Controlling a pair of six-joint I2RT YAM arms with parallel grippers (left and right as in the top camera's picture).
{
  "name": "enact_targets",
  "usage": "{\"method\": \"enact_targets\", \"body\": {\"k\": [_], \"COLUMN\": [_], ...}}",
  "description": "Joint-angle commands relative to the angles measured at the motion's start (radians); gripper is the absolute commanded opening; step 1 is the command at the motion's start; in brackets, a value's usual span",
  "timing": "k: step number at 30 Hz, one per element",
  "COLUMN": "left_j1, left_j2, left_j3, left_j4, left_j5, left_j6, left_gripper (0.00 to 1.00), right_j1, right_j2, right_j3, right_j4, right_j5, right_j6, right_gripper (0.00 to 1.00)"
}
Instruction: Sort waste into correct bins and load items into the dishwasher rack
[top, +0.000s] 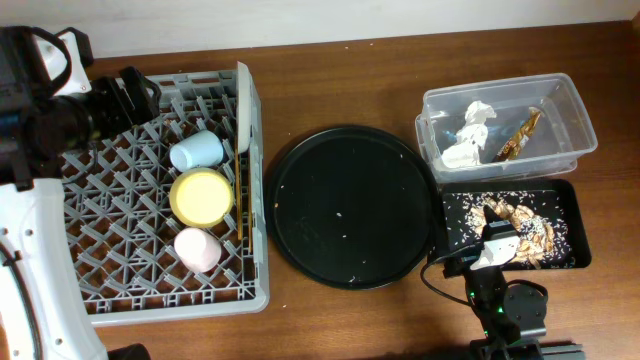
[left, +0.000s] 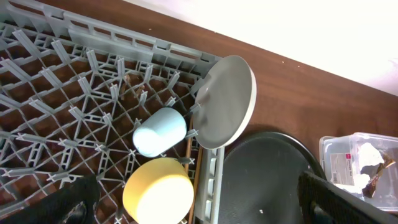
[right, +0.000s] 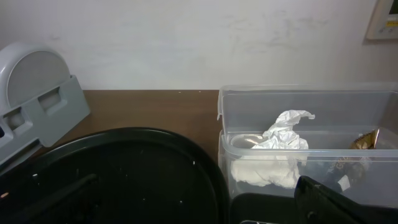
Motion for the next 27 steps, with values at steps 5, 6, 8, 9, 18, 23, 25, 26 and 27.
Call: {"method": "enact_targets", "body": {"k": [5, 6, 8, 9, 18, 23, 25, 26, 27], "left_j1": [-0.05, -0.05, -0.05, -0.05, -0.122, -0.122, -0.122, -0.124, -0.13], "left_j2": [-0.588, -0.707, -0.97, -1.073, -1.53, -1.598, -1.598, -1.598, -1.598], "left_j3": [-0.575, -0.735, -1.08, -1.223, -1.976, -2.021, -2.021, -2.021, -2.021], "left_j4": [0.0, 0.002, 0.004, 0.048, 1.429, 1.28, 1.197, 1.202, 1.201], "left_j5": [-0.01, -0.015, -0.112, -0.112, -0.166, -0.172, -0.173, -0.177, -0.192], "left_j6": [-0.006, -0.005, -0.006, -0.007, -0.188, 0.079, 0.134, 0.166, 0.197], "left_gripper": [0.99, 0.99, 0.99, 0.99, 0.99, 0.99, 0.99, 0.99, 0.99], "right_j1": [-0.006, -0.006, -0.006, -0.006, -0.006, -0.006, -0.006, -0.006, -0.006], "right_j2": [-0.008, -0.008, -0.008, -0.008, -0.008, -0.008, -0.008, -0.008, -0.008], "right_j3": [-0.005, -0.005, -0.005, -0.005, -0.005, -0.005, -0.005, -0.005, -0.005], "right_j4": [-0.006, -0.006, -0.006, -0.006, -0.006, -0.006, -0.006, -0.006, -0.006], "right_j5": [0.003, 0.003, 0.003, 0.003, 0.003, 0.003, 0.003, 0.003, 0.003], "right_j6": [0.008, 0.009, 0.009, 0.008, 0.009, 0.008, 0.008, 0.009, 0.008], "right_gripper": [0.99, 0.99, 0.99, 0.99, 0.99, 0.98, 0.99, 0.99, 0.99]}}
